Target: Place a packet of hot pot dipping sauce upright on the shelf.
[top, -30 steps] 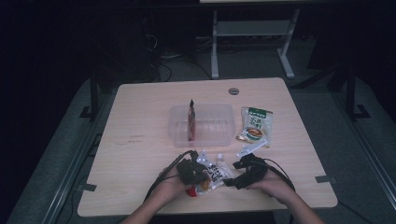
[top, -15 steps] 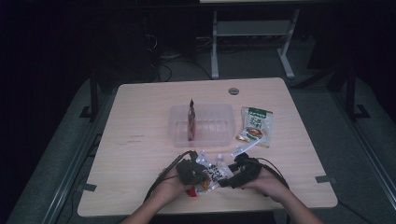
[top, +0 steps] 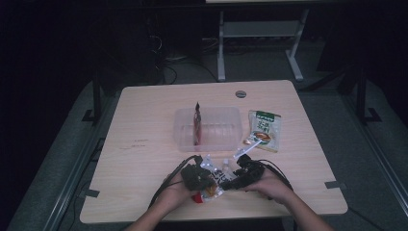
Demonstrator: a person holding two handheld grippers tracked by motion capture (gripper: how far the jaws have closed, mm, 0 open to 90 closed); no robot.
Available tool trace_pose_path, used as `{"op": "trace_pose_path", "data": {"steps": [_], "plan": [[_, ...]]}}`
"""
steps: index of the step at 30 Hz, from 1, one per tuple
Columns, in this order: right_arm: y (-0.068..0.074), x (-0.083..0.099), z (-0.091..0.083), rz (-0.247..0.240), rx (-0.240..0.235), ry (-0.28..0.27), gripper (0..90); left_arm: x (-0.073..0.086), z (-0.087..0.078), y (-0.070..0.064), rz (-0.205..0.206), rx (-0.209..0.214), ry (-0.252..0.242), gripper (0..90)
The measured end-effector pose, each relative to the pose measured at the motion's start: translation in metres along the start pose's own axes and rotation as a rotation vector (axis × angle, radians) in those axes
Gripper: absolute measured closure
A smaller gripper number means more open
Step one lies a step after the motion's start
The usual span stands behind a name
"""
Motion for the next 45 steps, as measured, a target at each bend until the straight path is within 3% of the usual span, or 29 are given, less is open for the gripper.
{"op": "trace_pose_path", "data": {"steps": [5,11,18,23,28,33,41,45], "plan": [[0.000,0.000,0.001,-0.029,-0.002,0.013,55.4,0.001,0.000,0.001,0.010,0.004,0.005,89.9],[-0.001,0.002,0.001,-0.055,0.031,0.018,68.9,0.001,-0.001,0.000,0.008,0.003,0.008,89.9],[0.002,0.003,0.002,-0.115,0.070,0.018,78.1,0.002,-0.001,0.000,0.011,-0.005,-0.002,89.9],[0.001,0.002,0.000,-0.104,0.044,-0.002,86.3,0.002,-0.004,0.000,0.004,0.004,-0.017,89.8],[0.003,0.001,-0.002,-0.117,0.035,-0.019,88.6,0.002,-0.007,0.000,0.009,0.010,-0.033,89.8],[0.005,0.000,-0.011,-0.141,0.010,-0.053,88.9,0.005,-0.021,0.004,-0.010,0.012,-0.062,89.8],[0.014,-0.001,-0.030,-0.143,-0.010,-0.113,89.1,0.028,-0.054,0.019,-0.038,-0.004,-0.091,89.8],[0.016,-0.002,-0.037,-0.166,-0.009,-0.136,89.2,0.033,-0.061,0.026,-0.051,-0.004,-0.102,89.8]]}}
Point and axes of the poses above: each handheld gripper's, and its own axes: z roughly forward along the jaws, x roughly out of its underside, y roughly to its left, the point moved 6 cm from there along z, roughly forward along the jaws, and after that the axes turned 10 degrees about y, right-handed, at the moved point
